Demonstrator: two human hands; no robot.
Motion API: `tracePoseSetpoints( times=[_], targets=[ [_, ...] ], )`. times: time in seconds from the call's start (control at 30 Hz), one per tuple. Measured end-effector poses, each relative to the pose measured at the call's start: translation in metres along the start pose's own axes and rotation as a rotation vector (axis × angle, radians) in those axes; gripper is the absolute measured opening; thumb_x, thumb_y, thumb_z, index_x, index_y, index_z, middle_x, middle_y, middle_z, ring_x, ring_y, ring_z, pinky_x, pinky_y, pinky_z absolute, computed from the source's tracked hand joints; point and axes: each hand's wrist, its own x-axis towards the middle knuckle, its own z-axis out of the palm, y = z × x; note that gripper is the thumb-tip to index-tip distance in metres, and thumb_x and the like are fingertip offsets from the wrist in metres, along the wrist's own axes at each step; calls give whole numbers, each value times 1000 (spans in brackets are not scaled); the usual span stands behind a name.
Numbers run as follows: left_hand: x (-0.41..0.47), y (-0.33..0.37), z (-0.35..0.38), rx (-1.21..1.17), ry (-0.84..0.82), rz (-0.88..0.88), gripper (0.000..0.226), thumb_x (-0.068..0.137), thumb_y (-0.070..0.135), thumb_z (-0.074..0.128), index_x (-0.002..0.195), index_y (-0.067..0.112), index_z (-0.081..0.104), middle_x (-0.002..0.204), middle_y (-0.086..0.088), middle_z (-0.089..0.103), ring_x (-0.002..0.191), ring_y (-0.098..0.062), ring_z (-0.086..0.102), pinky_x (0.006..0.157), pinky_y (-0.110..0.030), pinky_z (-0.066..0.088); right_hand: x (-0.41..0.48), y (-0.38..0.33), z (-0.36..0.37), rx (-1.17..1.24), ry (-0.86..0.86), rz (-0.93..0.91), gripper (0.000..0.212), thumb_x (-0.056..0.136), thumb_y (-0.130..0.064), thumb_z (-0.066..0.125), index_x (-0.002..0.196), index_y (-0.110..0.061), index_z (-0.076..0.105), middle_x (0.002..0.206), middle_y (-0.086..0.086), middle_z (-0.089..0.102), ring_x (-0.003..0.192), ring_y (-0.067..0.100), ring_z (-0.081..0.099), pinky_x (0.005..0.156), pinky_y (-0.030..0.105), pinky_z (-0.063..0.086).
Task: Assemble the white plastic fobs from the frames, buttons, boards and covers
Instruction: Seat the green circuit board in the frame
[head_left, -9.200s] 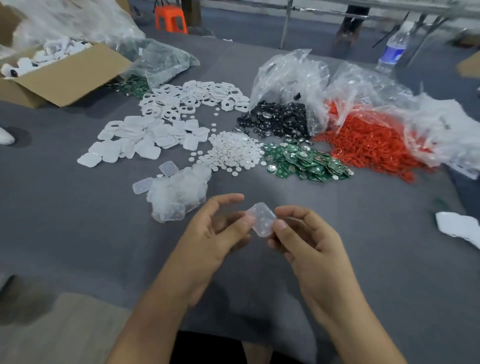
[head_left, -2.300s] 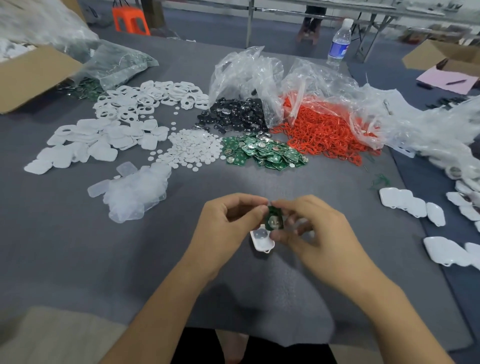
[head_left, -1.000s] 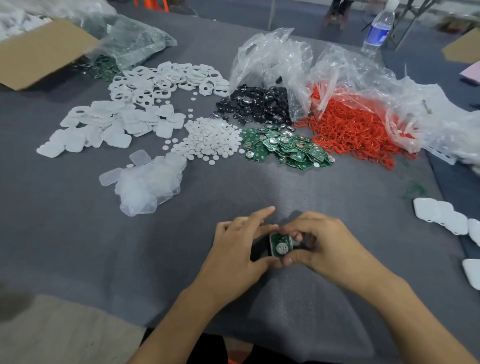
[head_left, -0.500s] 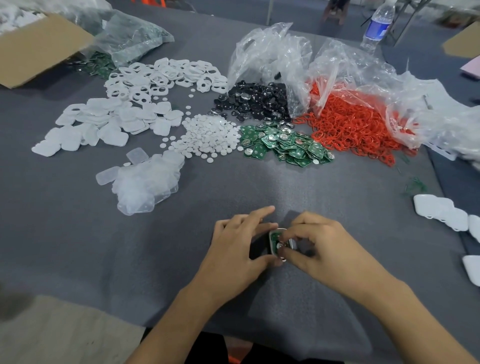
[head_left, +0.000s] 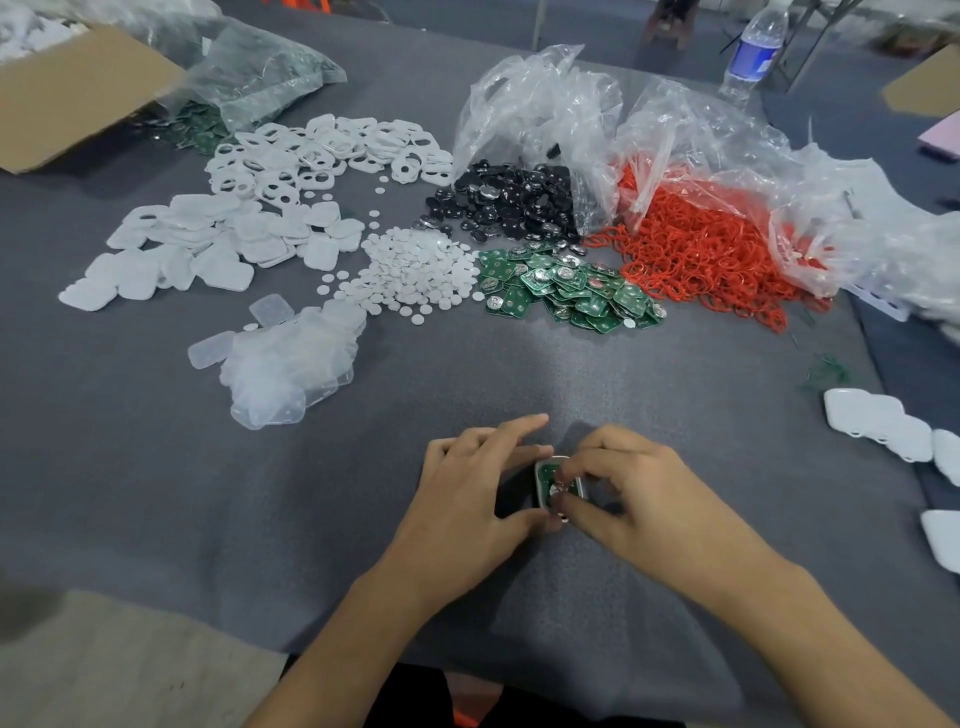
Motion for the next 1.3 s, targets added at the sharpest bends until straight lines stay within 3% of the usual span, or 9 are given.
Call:
tracePoseSetpoints(
  times=[0.33,0.73,1.0,1.3],
  targets=[
    [0,0,0,8,4,3,80,78,53,82,147,44,42,127,36,62,135,7,38,109,-19,19,0,0,1,-4,6,0,11,90,-27,73,100,-24,72,95,-15,54,85,1,53,75,8,36],
    [0,-2,1,18,7,12,79,78,55,80,147,43,43,127,38,61,135,5,39,110,-19,19,0,1,3,6,17,7,10,89,-27,74,99,-26,74,93,-13,54,80,3,54,73,14,40],
    [0,0,0,10,8,4,75,77,56,80,143,42,47,126,37,62,134,6,40,110,-23,22,-3,-1,12,7,116,26,11,87,-19,76,98,-17,75,93,-7,59,80,10,60,77,31,52],
    [0,1,-1,17,3,-1,75,78,53,81,143,42,47,124,38,62,134,6,39,111,-23,21,-8,-1,20,5,146,24,14,88,-16,74,102,-17,74,98,-9,59,82,7,57,78,27,52]
  ],
)
